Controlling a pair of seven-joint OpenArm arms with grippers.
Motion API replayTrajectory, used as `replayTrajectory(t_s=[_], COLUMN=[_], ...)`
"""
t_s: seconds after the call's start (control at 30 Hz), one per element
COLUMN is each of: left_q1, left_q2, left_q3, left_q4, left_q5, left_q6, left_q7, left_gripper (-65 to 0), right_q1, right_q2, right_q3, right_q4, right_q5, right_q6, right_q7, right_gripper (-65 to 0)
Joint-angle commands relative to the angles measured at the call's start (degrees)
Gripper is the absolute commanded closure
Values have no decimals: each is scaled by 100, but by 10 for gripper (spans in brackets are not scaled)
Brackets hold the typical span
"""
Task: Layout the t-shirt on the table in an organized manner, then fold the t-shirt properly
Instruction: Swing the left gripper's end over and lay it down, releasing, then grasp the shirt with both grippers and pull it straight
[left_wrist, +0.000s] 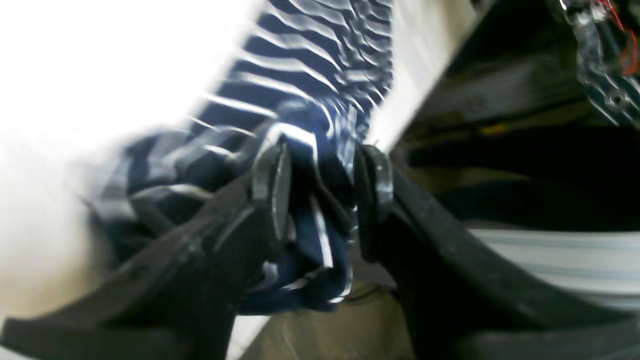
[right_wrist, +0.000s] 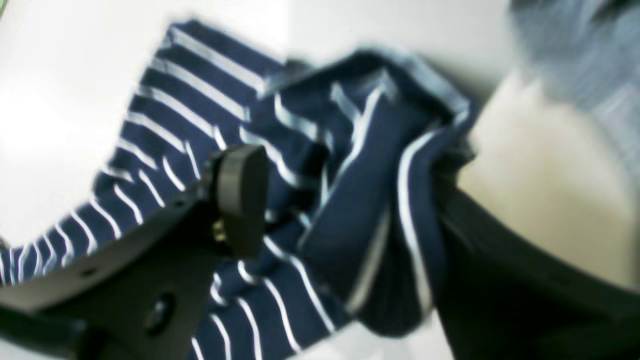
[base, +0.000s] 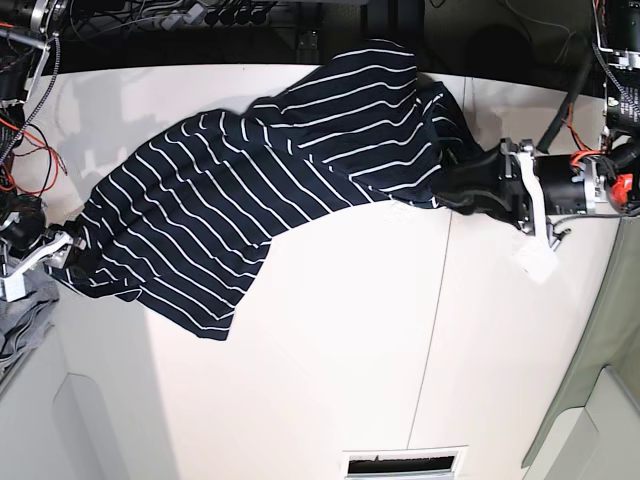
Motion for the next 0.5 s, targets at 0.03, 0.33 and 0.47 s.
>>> replayTrajectory(t_s=[0.03, 0.33, 0.47], left_q1=[-74, -72, -52], left_q2=[-127, -138, -140], left_q3=[-420, -734, -632], left_q4=[256, -39, -426], left_q5=[-180, 1390, 1891], left_q6=[-49, -49, -49], left_q7=[-142, -1169, -1314], left_gripper=[-240, -240, -241], right_q1=[142, 660, 872], right_q2=[109, -699, -1154], right_q3=[146, -334, -1303], right_q4=[404, 409, -68], right_q5=[284, -341, -1340], right_q6=[42, -85, -765], right_q7=[155, 463, 960], right_gripper=[-351, -351, -351])
